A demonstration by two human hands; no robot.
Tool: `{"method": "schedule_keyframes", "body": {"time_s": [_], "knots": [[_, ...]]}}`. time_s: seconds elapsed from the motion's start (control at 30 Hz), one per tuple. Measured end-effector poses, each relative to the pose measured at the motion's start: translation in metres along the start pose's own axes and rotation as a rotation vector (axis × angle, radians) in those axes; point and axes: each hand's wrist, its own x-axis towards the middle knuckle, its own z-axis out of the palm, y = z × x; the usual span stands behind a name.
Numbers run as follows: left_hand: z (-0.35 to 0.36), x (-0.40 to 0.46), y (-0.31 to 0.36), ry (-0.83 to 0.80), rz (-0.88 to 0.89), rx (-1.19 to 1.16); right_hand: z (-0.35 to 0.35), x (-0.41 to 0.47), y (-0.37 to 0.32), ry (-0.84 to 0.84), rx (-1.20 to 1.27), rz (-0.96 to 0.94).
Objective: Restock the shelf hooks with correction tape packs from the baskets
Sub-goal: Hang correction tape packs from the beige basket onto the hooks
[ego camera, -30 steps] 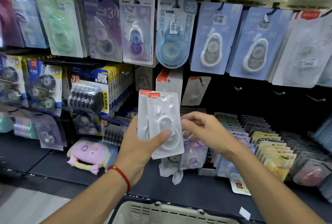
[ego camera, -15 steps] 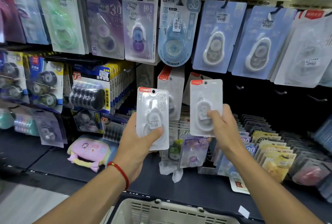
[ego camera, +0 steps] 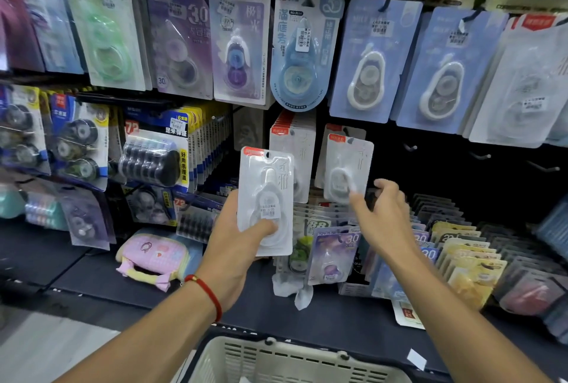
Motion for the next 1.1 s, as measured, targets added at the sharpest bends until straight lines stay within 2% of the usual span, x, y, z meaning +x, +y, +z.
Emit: {"method": "schedule_keyframes", "body": {"time_s": [0.07, 0.1, 0.23, 0.33, 0.47, 0.73, 1.0, 1.1], "knots": [[0.0, 0.001, -0.001, -0.012, 0.019, 0.041, -0.002, -0.003, -0.006, -0.048, 0.105, -0.046], [0.0, 0.001, -0.001, -0.026, 0.022, 0.05, -0.003, -0.004, -0.009, -0.132, 0.197, -0.059], [0.005, -0.003, 0.0, -0.096, 0.008, 0.054, 0.0, -0.016, -0.022, -0.586, 0.451, -0.134], [0.008, -0.007, -0.001, -0.153, 0.002, 0.077, 0.005, -0.023, -0.026, -0.672, 0.474, -0.198], [0.01, -0.008, -0.001, -0.182, -0.036, 0.073, 0.003, -0.021, -0.021, -0.591, 0.583, -0.133], [0.027, -0.012, -0.003, -0.301, -0.075, 0.123, 0.001, -0.017, -0.005, -0.236, 0.685, -0.038], [0.032, -0.009, -0.004, -0.348, -0.089, 0.097, 0.0, -0.015, -0.003, -0.064, 0.589, -0.051], [0.03, -0.007, -0.007, -0.345, -0.075, 0.214, 0.004, -0.008, -0.001, -0.105, 0.491, 0.052]]}}
